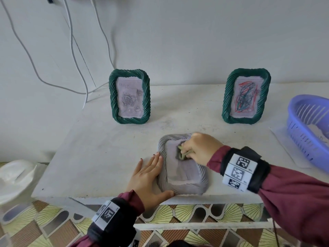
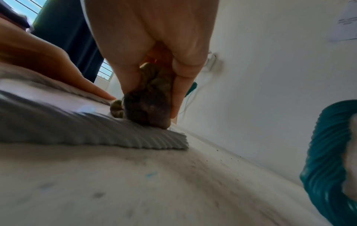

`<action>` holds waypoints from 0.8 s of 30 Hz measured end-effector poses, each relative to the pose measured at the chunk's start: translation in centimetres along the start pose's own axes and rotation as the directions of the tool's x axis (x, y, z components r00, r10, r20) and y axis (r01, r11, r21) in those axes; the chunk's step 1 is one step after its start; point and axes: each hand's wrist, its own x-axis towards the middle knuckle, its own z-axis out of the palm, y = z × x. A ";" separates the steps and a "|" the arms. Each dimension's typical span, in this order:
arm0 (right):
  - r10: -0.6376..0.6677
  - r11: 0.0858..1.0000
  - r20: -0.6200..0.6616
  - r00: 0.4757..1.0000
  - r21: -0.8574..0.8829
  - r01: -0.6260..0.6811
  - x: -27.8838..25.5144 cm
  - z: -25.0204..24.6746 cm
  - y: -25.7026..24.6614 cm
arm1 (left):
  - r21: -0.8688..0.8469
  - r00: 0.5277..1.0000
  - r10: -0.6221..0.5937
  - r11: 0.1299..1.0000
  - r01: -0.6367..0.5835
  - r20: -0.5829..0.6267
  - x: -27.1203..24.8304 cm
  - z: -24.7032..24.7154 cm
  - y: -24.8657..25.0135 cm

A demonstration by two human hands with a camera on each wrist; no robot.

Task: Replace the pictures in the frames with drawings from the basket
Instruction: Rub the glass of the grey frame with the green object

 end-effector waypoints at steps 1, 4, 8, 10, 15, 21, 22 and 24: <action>0.003 1.000 -0.022 1.000 0.005 -0.003 0.9 0.0 0.0 | 0.008 1.000 0.000 1.000 0.000 -0.001 0.0 0.0 0.0; -0.010 0.999 -0.063 0.998 0.034 0.012 2.6 0.3 -0.6 | -0.011 1.000 -0.006 1.000 0.006 -0.004 0.0 0.1 0.1; -0.067 0.996 0.009 0.998 0.053 0.067 1.4 1.1 -2.1 | 0.017 1.000 -0.009 1.000 0.010 -0.008 0.0 0.1 0.1; -0.122 0.989 0.069 0.990 0.086 0.116 -0.1 1.5 -2.7 | 0.021 1.000 -0.016 1.000 0.016 -0.006 0.0 0.2 0.0; -0.153 0.979 0.139 0.978 0.154 0.131 -3.6 1.9 -2.4 | -0.013 1.000 -0.020 1.000 0.019 -0.006 0.0 0.2 0.0; -0.181 0.969 0.126 0.975 0.194 0.155 -4.4 1.3 -1.2 | -0.009 1.000 -0.026 1.000 0.026 0.005 0.1 0.1 -0.1; -0.195 0.961 0.100 0.976 0.219 0.170 -4.5 1.5 -1.1 | -0.017 1.000 -0.025 1.000 0.025 0.006 0.1 0.1 -0.1; -0.161 0.931 0.014 0.987 0.336 0.147 -4.8 1.9 -0.9 | -0.018 1.000 -0.020 1.000 0.020 0.007 0.1 0.2 -0.2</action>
